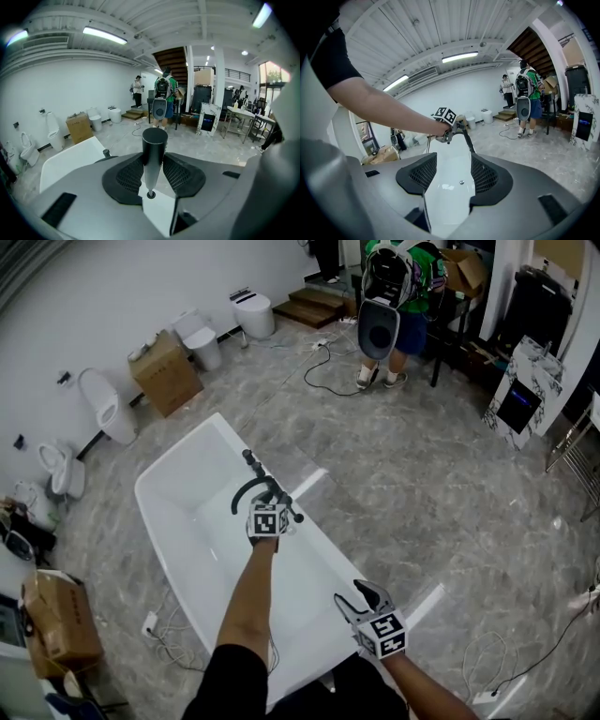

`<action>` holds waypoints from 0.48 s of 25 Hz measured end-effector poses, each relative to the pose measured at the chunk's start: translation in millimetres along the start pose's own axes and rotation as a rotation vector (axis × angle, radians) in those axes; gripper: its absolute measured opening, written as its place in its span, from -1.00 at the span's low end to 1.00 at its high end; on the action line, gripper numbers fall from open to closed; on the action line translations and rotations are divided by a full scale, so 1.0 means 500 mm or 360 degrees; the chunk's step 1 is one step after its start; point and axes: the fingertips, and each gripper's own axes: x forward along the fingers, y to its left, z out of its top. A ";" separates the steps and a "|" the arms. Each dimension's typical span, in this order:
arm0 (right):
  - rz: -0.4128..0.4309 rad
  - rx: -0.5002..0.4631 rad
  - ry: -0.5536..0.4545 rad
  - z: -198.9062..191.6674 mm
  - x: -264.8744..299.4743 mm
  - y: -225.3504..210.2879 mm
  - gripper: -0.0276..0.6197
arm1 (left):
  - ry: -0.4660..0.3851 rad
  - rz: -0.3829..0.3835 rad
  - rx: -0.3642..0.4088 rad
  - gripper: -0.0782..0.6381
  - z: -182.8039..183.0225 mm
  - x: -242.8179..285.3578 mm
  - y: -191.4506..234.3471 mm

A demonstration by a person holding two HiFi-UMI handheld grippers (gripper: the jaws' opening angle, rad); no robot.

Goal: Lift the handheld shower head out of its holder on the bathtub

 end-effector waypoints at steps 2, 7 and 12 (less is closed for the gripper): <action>-0.0001 0.0006 -0.0010 0.006 0.004 0.005 -0.24 | -0.0034 -0.0025 0.0021 -0.43 0.024 -0.012 -0.008; -0.0005 -0.0045 -0.0036 0.027 0.009 0.022 -0.24 | -0.0120 -0.0006 -0.0033 -0.43 0.078 -0.065 -0.004; 0.0014 -0.0085 -0.0056 0.051 0.008 0.036 -0.24 | -0.0203 -0.0006 -0.0063 -0.43 0.121 -0.111 -0.010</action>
